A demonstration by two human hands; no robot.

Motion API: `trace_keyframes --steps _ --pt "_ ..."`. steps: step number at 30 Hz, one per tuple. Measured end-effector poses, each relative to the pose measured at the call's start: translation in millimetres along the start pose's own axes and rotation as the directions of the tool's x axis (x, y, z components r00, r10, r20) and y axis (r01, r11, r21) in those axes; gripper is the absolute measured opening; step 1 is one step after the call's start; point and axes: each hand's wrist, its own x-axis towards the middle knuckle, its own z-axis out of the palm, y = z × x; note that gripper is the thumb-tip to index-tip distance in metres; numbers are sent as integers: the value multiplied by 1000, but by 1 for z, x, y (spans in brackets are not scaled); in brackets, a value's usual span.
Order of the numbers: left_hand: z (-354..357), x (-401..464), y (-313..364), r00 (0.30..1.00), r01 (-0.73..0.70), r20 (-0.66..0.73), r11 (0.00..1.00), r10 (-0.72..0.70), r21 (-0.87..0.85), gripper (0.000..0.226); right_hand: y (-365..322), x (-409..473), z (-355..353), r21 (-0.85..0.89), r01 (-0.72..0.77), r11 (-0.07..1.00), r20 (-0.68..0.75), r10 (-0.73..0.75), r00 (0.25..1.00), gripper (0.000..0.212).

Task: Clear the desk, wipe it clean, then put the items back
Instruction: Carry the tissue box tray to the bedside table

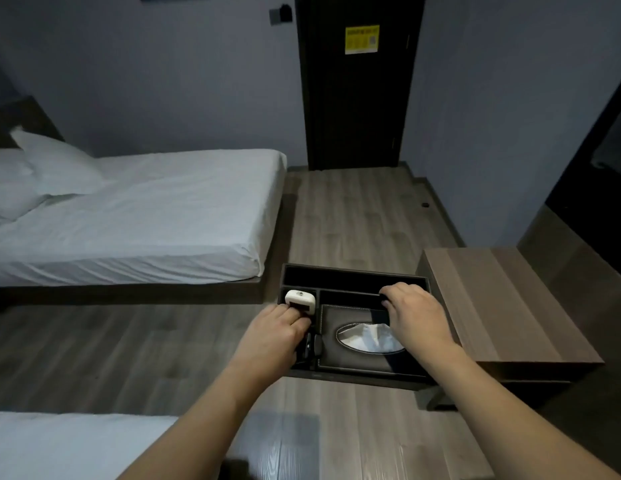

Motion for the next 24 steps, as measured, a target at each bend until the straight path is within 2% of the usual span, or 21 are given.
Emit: trace_keyframes --steps 5,12,18,24 --pt "7 83 -43 999 -28 23 997 26 73 41 31 74 30 50 -77 996 57 74 996 15" --pt "52 197 -99 988 -105 113 994 101 32 38 83 153 83 35 -186 982 177 177 968 25" --pt "96 307 -143 952 -252 171 967 254 -32 40 129 215 119 -5 -360 933 242 350 905 26" --pt "129 436 -155 879 -444 158 893 450 -77 39 192 258 125 -61 -531 845 207 531 822 26"
